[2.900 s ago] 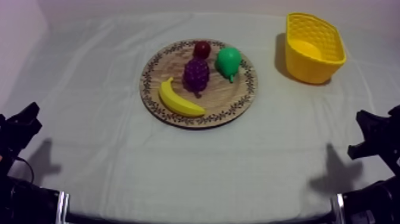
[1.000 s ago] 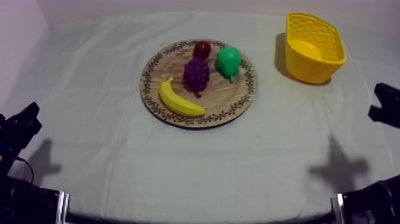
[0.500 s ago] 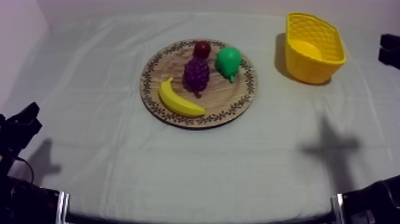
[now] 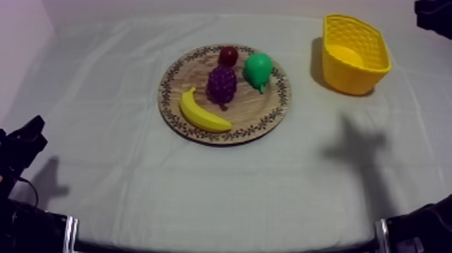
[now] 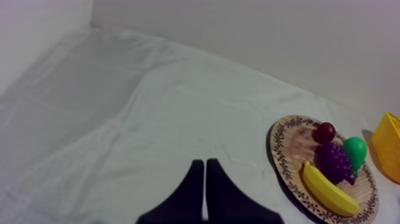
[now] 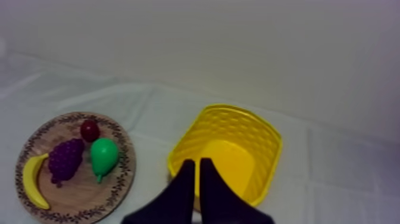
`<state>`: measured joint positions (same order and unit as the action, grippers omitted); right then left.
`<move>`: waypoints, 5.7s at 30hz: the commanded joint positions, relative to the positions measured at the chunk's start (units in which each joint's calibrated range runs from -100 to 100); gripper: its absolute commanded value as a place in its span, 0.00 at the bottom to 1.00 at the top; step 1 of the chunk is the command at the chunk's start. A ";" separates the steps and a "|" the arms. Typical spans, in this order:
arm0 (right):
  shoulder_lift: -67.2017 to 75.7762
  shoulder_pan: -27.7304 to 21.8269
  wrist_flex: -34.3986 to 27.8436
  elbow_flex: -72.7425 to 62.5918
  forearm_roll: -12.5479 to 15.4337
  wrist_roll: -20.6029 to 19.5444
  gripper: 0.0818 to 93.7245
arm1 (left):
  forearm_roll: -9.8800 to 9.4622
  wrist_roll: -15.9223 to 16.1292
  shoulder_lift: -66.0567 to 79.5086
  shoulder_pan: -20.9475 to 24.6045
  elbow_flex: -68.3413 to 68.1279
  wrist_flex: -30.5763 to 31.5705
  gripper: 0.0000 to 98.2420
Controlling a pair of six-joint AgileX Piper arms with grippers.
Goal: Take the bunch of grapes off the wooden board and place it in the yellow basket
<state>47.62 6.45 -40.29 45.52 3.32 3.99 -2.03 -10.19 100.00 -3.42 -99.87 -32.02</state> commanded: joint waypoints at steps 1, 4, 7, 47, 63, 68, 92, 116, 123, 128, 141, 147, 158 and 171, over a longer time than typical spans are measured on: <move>-1.08 0.90 -0.10 -0.78 0.34 -0.04 0.01 | 0.01 0.01 0.00 -0.01 -0.02 0.00 0.00; -2.85 1.87 -0.21 -2.35 0.91 0.07 0.01 | 0.01 0.01 0.00 -0.01 -0.02 0.00 0.00; -4.75 2.94 -0.40 -4.22 1.17 -0.07 0.01 | 0.01 0.01 0.00 -0.01 -0.02 0.00 0.00; -39.52 16.61 -7.44 -42.02 -2.17 -4.46 0.01 | 0.01 0.01 0.00 -0.01 -0.02 0.00 0.00; -51.60 17.68 -9.91 -58.64 -2.58 -5.86 0.01 | 0.01 0.01 0.00 -0.01 -0.02 0.00 0.00; -53.43 18.10 -10.35 -59.98 -3.19 -6.53 0.01 | 0.01 0.01 0.00 -0.01 -0.02 0.00 0.00; -60.89 21.72 -39.93 -65.48 -9.46 -20.97 0.01 | 0.01 0.01 0.00 -0.01 -0.02 0.00 0.00; -63.52 22.45 -40.55 -65.53 -9.52 -23.29 0.32 | 0.01 0.01 0.00 -0.01 -0.02 0.00 0.00; -64.21 23.18 -39.23 -64.47 -10.55 -24.41 0.83 | 0.01 0.01 0.00 -0.01 -0.02 0.00 0.00; -64.42 23.27 -38.04 -63.84 -10.51 -24.26 0.91 | 0.01 0.01 0.00 -0.01 -0.02 0.00 0.00; -65.78 23.79 -33.86 -59.05 -10.38 -25.32 0.90 | 0.01 0.01 0.00 -0.01 -0.02 0.00 0.00; -67.88 23.90 -31.11 -56.50 -10.01 -25.65 0.90 | 0.01 0.01 0.00 -0.01 -0.02 0.00 0.00; -76.77 23.65 -27.48 -57.90 -10.22 -26.63 0.90 | 0.01 0.01 0.00 -0.01 -0.02 0.00 0.00; -89.53 24.58 -22.79 -62.38 -11.46 -28.06 0.89 | 0.01 0.01 0.00 -0.01 -0.02 0.00 0.00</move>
<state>-40.60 31.00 -62.78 -16.00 -8.02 -24.02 -2.03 -10.19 100.00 -3.42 -99.87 -32.02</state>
